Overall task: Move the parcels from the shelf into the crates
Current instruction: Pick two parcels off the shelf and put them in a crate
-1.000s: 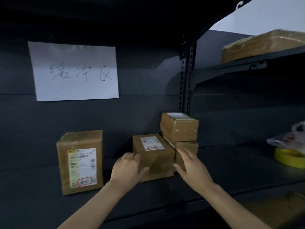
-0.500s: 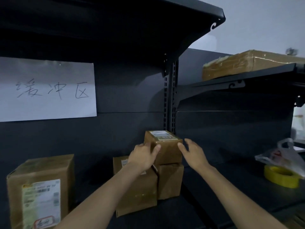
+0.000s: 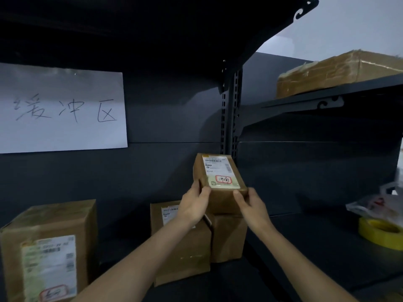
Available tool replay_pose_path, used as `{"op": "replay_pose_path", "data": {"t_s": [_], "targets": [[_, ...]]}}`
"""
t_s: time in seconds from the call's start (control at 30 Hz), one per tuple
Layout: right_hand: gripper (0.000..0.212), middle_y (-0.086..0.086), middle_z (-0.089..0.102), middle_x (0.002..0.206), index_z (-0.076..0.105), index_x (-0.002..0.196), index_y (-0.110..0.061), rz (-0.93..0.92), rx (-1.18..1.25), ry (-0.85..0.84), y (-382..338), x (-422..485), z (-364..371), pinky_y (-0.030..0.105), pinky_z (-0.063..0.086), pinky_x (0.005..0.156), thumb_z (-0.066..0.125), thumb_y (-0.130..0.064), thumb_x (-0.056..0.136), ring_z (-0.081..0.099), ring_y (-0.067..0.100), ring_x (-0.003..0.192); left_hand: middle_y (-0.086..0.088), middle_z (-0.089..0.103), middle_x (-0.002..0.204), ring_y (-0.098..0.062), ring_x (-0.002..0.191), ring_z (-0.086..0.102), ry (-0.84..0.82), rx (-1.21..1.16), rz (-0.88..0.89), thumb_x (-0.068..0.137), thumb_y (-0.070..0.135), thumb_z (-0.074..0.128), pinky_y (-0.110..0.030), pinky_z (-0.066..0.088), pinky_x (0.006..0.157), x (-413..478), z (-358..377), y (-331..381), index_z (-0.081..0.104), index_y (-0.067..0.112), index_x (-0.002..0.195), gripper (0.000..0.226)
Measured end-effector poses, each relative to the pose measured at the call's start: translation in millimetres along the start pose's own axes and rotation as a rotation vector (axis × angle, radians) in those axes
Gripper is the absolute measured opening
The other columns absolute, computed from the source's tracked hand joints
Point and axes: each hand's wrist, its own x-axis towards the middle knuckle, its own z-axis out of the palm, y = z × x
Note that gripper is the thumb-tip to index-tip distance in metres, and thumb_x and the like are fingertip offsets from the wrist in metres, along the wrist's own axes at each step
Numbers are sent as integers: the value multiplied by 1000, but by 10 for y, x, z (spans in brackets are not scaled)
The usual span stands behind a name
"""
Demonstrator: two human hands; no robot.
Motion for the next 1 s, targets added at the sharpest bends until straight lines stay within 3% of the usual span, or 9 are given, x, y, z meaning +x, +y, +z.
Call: {"op": "replay_pose_path", "data": {"t_s": [0.13,0.37,0.6,0.7,0.8,0.87,0.93,1.0], "targets": [[21,-4,59,107,46,111,-22,-66,13,-20,-88,-85,144,18,46,75,48,-35,94,58,9,96,3,50,134,-18,127,44,59,-33,71,99,32,35,-21,33,94,-196,-170,-37,31,22,143,45],[36,4,61,111,51,113,-13,-85,-158,-71,-221,-94,607,36,48,90,42,-43,95,58,19,101,-7,57,129,-21,116,55,146,18,18,98,41,33,-34,44,99,-300,-604,-284,40,18,138,47],[36,1,59,119,52,121,-13,-99,-236,-160,-223,-182,909,25,41,92,41,-37,97,55,18,112,-8,53,134,-21,121,50,128,13,-124,98,45,29,-23,38,91,-346,-807,-546,42,15,138,51],[40,1,59,121,52,124,-14,-106,-240,-178,-237,-189,881,27,42,95,40,-40,96,54,17,114,-9,38,146,-25,135,33,146,69,-119,98,45,29,-31,31,105,-345,-777,-524,25,14,146,58],[44,-10,50,121,47,132,-14,-127,-255,-138,-254,-212,772,24,37,100,40,-39,97,48,16,121,-7,17,155,-22,144,8,295,265,9,97,43,31,-35,16,115,-396,-697,-470,13,13,148,63],[46,-6,50,125,43,135,-13,-131,-258,-89,-231,-215,649,25,37,102,41,-38,97,48,17,123,-6,18,154,-19,143,9,357,353,167,97,40,35,-31,16,115,-431,-601,-422,18,12,147,60],[44,0,56,122,44,134,-13,-137,-264,-46,-171,-216,490,22,38,95,42,-36,97,51,17,120,-6,24,151,-17,140,14,360,416,315,95,45,35,-24,14,112,-499,-462,-356,24,10,145,62],[45,4,57,124,43,135,-10,-131,-262,-8,-74,-209,327,20,37,93,43,-34,97,51,18,119,-4,33,146,-13,135,22,319,455,439,88,54,25,-20,13,109,-580,-306,-296,33,10,142,70]]}}
